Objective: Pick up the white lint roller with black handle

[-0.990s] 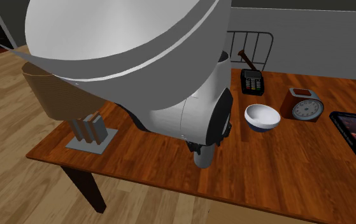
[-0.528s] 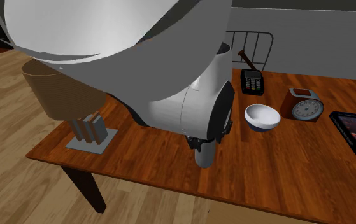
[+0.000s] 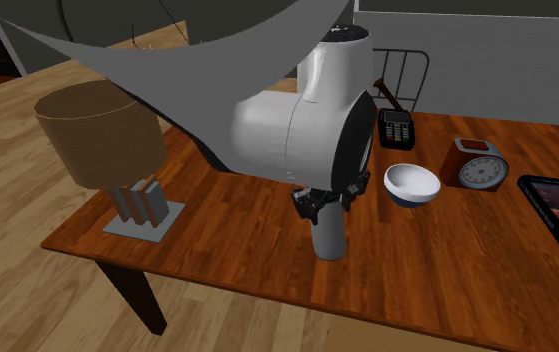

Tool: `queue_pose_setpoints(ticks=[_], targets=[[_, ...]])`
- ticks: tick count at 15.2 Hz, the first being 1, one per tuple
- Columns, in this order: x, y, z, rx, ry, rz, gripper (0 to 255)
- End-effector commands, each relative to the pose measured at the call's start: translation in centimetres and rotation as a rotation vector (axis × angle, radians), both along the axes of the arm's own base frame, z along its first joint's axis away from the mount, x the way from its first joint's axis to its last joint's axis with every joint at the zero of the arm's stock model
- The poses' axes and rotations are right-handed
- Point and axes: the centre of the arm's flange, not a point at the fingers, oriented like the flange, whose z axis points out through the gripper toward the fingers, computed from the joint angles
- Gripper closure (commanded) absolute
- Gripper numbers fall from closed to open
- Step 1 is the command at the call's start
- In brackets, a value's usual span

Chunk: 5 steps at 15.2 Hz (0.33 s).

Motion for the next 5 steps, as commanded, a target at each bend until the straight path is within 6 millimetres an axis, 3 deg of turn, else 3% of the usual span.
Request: queue_pose_setpoints(ticks=[1,5], targets=[[-0.1,0.0,1.1,0.000,0.000,0.000,255],[-0.1,0.0,2.3,0.000,0.000,0.000,255]])
